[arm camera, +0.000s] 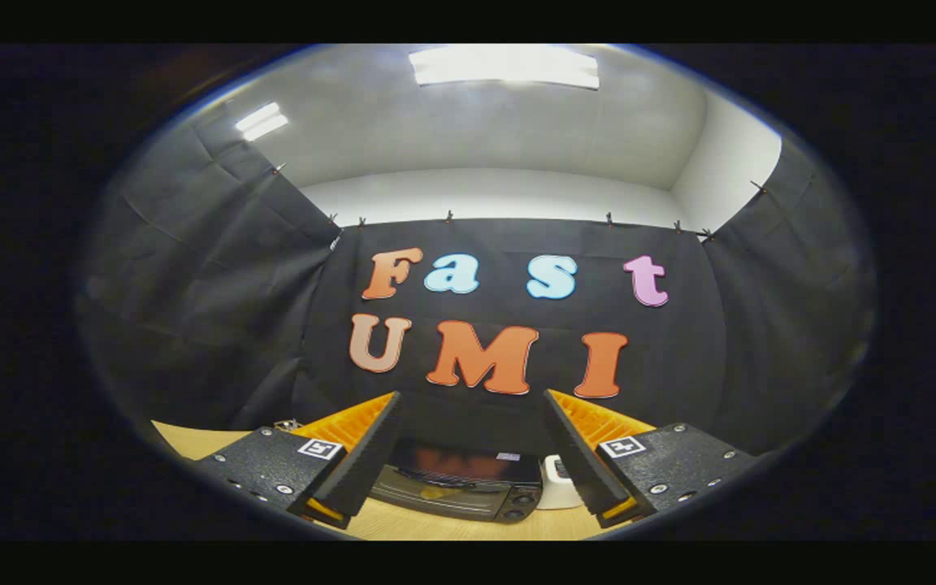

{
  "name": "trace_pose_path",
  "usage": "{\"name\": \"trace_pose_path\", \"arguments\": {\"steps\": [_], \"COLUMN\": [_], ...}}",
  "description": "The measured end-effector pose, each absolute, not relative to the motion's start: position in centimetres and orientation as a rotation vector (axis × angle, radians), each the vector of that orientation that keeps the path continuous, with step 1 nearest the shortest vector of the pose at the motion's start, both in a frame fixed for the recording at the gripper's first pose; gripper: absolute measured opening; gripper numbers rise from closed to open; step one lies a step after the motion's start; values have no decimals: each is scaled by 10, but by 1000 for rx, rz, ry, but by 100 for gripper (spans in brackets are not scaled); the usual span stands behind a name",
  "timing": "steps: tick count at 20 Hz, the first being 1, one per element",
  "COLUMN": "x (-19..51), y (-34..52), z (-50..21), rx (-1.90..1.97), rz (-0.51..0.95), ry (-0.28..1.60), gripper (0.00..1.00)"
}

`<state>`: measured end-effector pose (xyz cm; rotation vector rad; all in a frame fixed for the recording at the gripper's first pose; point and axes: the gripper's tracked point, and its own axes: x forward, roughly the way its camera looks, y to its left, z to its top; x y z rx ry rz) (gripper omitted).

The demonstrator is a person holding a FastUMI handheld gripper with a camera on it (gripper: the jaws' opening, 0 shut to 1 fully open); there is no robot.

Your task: Open the toaster oven, put the food inside, and close the toaster oven door.

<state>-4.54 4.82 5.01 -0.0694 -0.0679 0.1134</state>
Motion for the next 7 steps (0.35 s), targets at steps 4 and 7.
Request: {"name": "trace_pose_path", "arguments": {"steps": [4, 7], "x": [-42, -39], "y": [49, 47], "z": [52, 47], "rx": [-59, -67], "rz": [115, 99], "ry": [-75, -63], "gripper": [99, 99]}}
